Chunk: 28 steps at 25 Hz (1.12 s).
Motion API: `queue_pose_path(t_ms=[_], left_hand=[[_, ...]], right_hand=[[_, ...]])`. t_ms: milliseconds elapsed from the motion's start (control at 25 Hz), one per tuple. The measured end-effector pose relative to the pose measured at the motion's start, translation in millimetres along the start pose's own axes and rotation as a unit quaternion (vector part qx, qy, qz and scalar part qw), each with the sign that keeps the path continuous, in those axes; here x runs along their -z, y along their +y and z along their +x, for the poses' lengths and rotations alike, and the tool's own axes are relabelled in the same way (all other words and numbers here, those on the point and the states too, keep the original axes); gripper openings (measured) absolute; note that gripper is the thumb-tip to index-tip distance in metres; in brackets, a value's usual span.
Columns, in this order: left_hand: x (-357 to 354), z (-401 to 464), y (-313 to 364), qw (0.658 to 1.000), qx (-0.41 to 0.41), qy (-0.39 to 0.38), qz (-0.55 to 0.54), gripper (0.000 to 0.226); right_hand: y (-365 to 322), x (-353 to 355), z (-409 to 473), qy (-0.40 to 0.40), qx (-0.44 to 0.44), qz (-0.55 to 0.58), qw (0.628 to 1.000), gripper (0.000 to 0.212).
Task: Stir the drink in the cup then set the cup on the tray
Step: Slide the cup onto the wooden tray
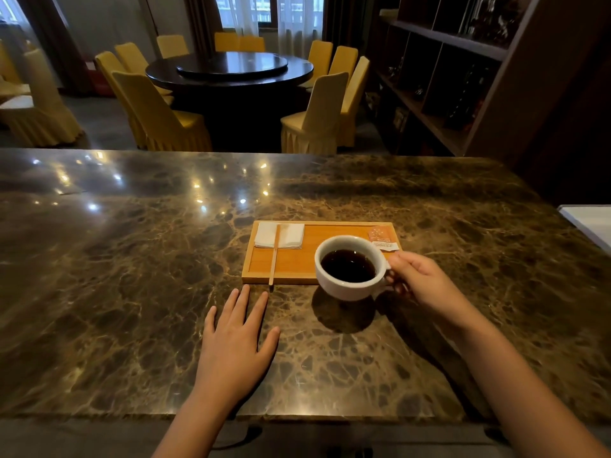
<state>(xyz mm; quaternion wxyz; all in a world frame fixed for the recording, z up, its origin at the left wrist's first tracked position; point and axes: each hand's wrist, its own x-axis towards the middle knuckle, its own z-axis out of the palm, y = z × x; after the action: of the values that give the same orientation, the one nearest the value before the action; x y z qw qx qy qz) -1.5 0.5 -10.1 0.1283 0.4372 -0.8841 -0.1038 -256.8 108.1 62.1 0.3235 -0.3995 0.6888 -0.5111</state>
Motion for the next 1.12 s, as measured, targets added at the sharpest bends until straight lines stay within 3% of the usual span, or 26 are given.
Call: queue_pose_path(t_ms=[400, 800, 1120], left_hand=[[-2, 1, 0, 1.0, -0.002, 0.009, -0.003, 0.072], [-3, 0, -1, 1.0, -0.001, 0.009, -0.003, 0.071], [-2, 0, -1, 1.0, 0.003, 0.001, 0.0, 0.071]], right_hand=[[0, 10, 67, 0.012, -0.007, -0.022, 1.0, 0.035], [6, 1, 73, 0.006, -0.022, -0.057, 0.998, 0.031], [15, -5, 70, 0.083, -0.023, -0.092, 0.992, 0.029]])
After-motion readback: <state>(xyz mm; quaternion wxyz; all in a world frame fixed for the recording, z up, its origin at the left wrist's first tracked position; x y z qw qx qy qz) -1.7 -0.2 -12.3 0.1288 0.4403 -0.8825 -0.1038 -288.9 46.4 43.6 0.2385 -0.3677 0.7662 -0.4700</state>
